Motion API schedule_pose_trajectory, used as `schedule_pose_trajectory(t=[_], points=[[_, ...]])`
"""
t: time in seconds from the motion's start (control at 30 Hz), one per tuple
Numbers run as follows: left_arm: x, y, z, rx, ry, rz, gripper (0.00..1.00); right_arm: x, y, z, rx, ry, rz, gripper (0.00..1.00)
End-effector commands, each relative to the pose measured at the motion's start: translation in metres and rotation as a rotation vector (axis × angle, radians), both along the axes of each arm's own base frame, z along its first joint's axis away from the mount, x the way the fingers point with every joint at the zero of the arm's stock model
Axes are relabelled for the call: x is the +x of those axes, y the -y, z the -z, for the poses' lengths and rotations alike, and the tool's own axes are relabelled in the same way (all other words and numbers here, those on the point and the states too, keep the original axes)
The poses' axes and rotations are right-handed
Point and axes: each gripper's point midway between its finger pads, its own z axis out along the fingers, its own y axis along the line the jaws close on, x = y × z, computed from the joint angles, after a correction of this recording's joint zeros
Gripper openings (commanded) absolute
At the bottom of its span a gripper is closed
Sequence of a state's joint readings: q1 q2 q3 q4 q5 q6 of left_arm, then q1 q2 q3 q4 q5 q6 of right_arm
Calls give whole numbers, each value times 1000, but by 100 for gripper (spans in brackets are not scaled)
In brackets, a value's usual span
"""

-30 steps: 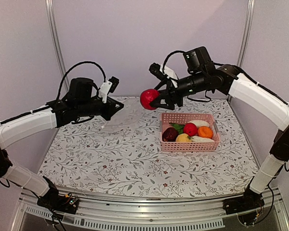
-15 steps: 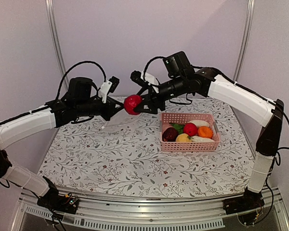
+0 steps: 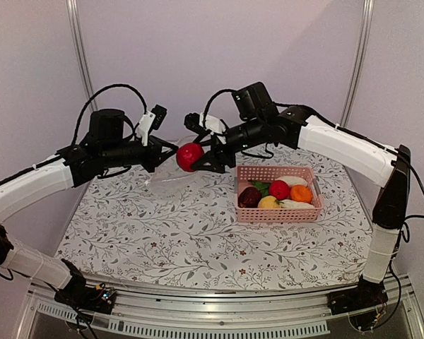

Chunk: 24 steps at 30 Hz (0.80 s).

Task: Place the food in the zip-top bag and seal the zipper
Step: Place the fake fruit in the zipper food storage bag.

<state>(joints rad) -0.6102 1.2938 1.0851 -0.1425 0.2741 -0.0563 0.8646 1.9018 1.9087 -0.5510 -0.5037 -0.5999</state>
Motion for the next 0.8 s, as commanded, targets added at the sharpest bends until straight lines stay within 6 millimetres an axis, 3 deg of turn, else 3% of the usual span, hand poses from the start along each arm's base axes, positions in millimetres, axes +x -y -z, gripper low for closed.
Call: schedule_pose_trajectory(t=[0.0,0.17,0.23,0.57,0.77], points=[[2,-9,-8,-24,18,-18,0,4,-2,17,-35,23,13,76],[3,-9,-7,-31,9,-16,0,2,-3,22,-60,38,36,88],[4,-10,-6,-30,8,-17,0,-4,-3,15,-45,37,24,93],[5,-11,-5,-22,11,-26,0,-24,14,-31,14,49,9,89],[6,-12,-4,-18,11,-31,0,-12,40,-47,-12,156,92,89]])
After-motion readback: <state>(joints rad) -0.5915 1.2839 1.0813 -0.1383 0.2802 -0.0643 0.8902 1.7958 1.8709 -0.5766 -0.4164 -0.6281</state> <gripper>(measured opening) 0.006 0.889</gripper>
